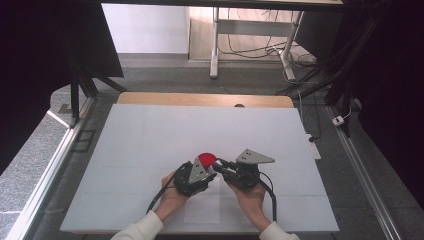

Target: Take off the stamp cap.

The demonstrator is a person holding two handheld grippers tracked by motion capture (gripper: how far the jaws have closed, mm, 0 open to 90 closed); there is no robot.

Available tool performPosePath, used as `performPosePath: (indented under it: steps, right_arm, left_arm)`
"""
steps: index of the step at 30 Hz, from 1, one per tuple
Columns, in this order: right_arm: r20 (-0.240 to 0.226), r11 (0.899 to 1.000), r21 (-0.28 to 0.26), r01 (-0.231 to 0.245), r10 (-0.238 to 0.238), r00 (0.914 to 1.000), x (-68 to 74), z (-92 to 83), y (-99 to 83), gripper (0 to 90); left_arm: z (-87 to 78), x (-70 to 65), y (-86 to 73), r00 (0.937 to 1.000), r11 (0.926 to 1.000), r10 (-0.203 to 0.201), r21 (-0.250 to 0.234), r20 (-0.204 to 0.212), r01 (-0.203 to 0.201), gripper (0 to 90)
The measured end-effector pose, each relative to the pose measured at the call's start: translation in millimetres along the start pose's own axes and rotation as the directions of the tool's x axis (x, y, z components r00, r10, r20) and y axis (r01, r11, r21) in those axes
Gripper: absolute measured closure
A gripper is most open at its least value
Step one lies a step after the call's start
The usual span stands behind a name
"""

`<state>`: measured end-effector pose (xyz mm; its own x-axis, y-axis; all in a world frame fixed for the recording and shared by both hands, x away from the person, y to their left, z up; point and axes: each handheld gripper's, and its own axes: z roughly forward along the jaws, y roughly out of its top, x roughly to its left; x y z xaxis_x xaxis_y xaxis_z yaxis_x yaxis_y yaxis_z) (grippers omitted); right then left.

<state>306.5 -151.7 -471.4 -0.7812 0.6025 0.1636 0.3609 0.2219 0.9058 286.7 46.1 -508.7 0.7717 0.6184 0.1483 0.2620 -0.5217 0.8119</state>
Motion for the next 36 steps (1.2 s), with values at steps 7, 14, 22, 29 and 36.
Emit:
performPosePath:
  steps: [7, 14, 22, 29, 36]
  right_arm:
    - [-0.002, 1.000, 0.011, 0.000, 0.000, 1.0000, -0.7, -0.1, 0.3, 75.4]
    - [-0.006, 1.000, -0.004, -0.001, 0.001, 1.0000, -2.0, -2.3, 1.9, 75.8]
    - [0.036, 0.996, -0.084, -0.020, 0.023, 0.9991, -14.9, -24.4, 12.5, 75.8]
    - [0.029, 0.997, -0.069, -0.020, 0.022, 0.9993, -14.4, -21.6, 11.1, 75.7]
    - [0.024, 0.998, -0.057, -0.026, 0.027, 0.9993, -15.7, -19.1, 8.8, 75.7]
  left_arm:
    - [0.2, -2.3, 0.2, 0.9991, 0.9991, 0.039, 0.015, -0.018, -0.039, 66.0]
    - [4.3, -6.8, -1.2, 0.9886, 0.9865, 0.139, 0.096, -0.059, -0.133, 66.2]
    - [3.0, 3.4, -6.2, 0.9996, 0.9993, 0.016, 0.034, -0.024, -0.015, 66.0]
    - [0.2, 5.3, -6.5, 0.9995, 0.9998, 0.006, 0.021, -0.030, -0.006, 65.9]
    - [-6.5, 9.7, -7.7, 0.9993, 0.9999, -0.001, 0.010, -0.037, 0.002, 65.8]
